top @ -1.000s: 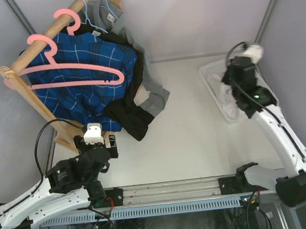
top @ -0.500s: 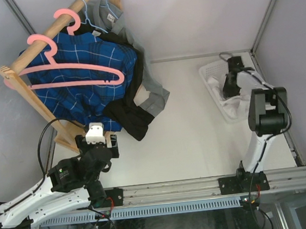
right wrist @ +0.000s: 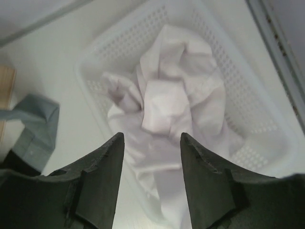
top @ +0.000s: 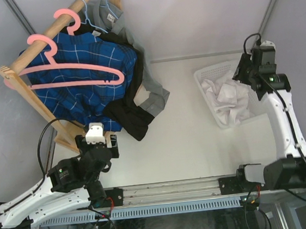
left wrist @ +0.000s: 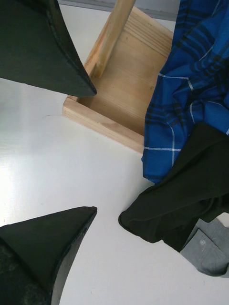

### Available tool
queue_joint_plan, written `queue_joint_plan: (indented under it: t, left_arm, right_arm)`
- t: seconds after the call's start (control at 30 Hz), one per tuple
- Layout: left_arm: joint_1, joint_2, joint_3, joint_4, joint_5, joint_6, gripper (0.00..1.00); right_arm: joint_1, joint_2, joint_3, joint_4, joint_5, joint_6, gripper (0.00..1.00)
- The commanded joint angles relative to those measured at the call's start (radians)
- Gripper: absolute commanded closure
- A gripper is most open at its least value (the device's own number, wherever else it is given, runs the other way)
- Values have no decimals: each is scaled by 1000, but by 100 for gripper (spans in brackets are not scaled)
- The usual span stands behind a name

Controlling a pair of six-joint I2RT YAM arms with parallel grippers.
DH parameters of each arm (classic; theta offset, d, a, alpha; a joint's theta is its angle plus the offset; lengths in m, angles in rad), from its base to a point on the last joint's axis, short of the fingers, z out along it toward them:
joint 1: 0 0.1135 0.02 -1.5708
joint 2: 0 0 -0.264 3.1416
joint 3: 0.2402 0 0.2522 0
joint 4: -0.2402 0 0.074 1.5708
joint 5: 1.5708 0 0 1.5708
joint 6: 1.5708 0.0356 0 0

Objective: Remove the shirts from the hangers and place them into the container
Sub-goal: Place the shirt in the bin.

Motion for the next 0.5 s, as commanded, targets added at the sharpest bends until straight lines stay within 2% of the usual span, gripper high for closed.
queue_joint_plan:
  t: [0.0,0.1,0.17,0.33,0.4,0.43,0.47]
  left_arm:
    - [4,-4,50,12,-4,3,0]
    - [3,-7,49,13,-6,3,0]
    - [4,-9,50,12,-3,3,0]
    - [3,-12,51,12,-1,3,0]
    - [3,-17,51,13,2,3,0]
    - [3,-18,51,13,4,3,0]
    - [4,-20,51,13,3,3,0]
  right_arm:
    - [51,-88,-163,-157,-29,-1,50]
    - [114,-214,-311,-151,24,42,47]
    - [129,-262,-359,-167,56,69,42]
    - [138,-247,-431,-132,52,81,42]
    - [141,-198,-426,-98,93,79,52]
    - [139,-179,-417,-77,108,76,60]
    - [139,-164,-397,-58,121,75,81]
